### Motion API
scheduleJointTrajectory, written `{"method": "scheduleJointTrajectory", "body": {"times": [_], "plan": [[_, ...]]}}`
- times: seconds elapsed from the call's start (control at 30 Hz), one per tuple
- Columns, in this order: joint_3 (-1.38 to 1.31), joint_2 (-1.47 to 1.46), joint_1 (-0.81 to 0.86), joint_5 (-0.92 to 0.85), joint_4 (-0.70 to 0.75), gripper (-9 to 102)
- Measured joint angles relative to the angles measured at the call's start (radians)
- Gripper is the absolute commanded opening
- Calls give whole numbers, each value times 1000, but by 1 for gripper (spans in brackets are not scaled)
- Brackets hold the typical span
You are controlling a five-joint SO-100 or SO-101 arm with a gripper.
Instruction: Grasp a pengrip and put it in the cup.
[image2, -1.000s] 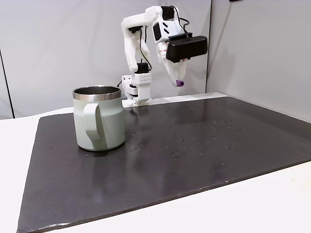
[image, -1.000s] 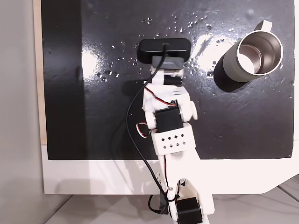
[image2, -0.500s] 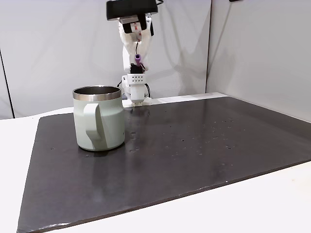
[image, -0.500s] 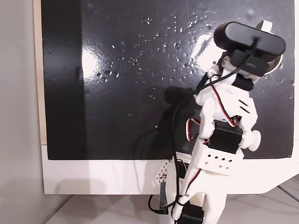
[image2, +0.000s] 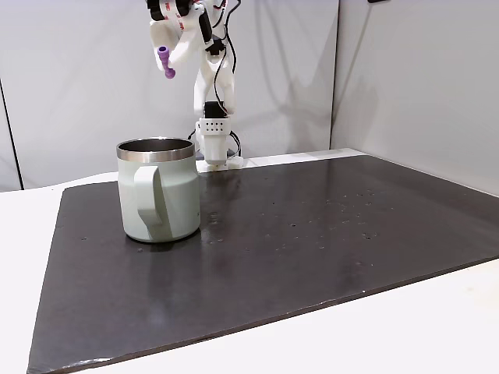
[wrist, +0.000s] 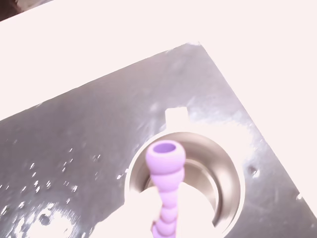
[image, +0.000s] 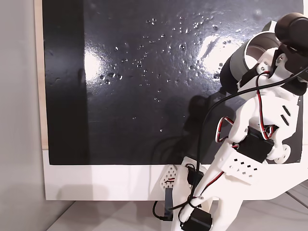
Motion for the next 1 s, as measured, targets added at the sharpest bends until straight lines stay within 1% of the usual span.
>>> {"method": "scheduleJointTrajectory", "body": {"times": [0.1,0.23,0.47,0.73,1.0], "plan": [[6,-26,11,-3,-61,0],[72,-26,11,-20,-184,0],[198,-32,34,-43,-324,0],[281,-51,75,-61,-420,0],[282,-66,71,-64,-420,0]]}}
